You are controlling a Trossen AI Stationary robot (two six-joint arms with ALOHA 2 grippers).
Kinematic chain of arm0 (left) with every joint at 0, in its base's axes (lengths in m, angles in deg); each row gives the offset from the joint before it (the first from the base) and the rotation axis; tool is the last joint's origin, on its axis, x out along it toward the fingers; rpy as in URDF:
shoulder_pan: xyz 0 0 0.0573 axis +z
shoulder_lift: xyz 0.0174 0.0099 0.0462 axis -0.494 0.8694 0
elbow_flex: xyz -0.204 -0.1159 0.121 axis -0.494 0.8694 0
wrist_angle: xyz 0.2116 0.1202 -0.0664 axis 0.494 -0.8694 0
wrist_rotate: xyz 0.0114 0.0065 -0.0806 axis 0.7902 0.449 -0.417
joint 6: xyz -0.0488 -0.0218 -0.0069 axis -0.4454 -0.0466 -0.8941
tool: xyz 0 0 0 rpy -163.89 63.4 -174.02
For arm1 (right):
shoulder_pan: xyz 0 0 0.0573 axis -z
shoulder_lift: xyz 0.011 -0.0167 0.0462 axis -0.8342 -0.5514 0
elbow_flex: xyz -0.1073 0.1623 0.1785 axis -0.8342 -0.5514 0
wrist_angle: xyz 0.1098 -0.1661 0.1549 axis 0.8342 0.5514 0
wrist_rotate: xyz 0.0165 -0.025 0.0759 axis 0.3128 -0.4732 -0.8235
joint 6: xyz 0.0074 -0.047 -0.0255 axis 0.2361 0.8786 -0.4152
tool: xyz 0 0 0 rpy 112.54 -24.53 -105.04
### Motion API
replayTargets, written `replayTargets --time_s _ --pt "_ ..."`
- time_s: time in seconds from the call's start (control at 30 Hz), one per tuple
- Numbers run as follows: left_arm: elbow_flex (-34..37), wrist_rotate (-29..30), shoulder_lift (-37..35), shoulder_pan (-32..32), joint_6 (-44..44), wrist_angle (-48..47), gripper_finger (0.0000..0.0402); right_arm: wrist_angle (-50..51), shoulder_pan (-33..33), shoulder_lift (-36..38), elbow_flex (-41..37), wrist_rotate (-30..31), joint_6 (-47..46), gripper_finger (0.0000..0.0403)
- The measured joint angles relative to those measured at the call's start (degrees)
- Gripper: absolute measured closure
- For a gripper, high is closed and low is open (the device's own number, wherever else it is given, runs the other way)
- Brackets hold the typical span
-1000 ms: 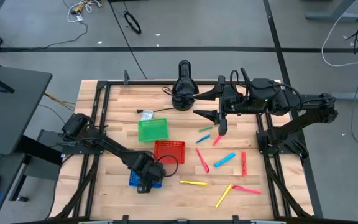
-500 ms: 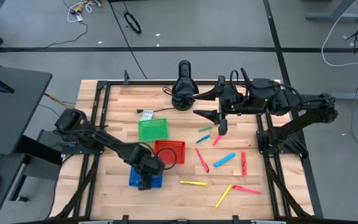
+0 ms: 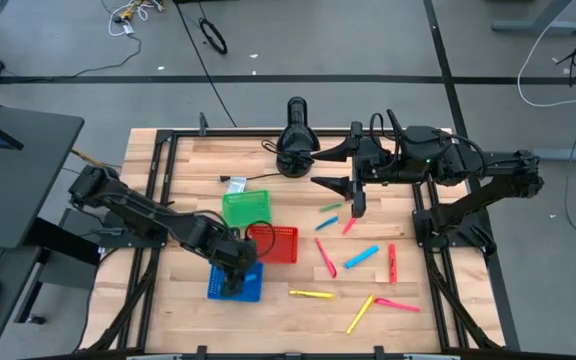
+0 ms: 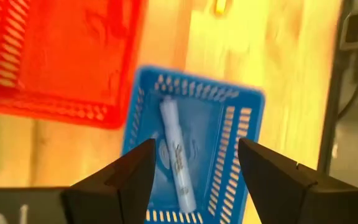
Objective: Pick & Place Markers
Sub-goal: Put the top blue highlighter pen into the blue bin
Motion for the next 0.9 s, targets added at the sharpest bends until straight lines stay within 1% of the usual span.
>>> replayTargets --time_s 0.2,0.27,0.5,0.57,0.67,0.9 --pt "0.0 6.2 -5.5 0.3 1.1 4.5 0.0168 0.1 0.0 0.0 0.0 0.0 0.0 0.017" --pt "0.0 8.5 -7.1 0.3 1.5 7.4 0.0168 0.2 0.0 0.0 0.0 0.0 0.0 0.017" --pt "0.0 20.1 -12.3 1.1 5.8 17.2 0.0168 0.3 0.0 0.0 0.0 0.0 -1.5 0.017" --pt "0.0 22.3 -13.4 1.8 7.8 20.8 0.0168 0.3 0.0 0.0 0.0 0.0 -1.5 0.017" --pt "0.0 23.7 -14.7 3.2 11.6 27.0 0.0168 0.4 0.0 0.0 0.0 0.0 -1.5 0.017" --pt "0.0 23.7 -15.3 6.3 22.8 45.6 0.0168 1.1 0.0 0.0 0.0 0.0 -3.0 0.017"
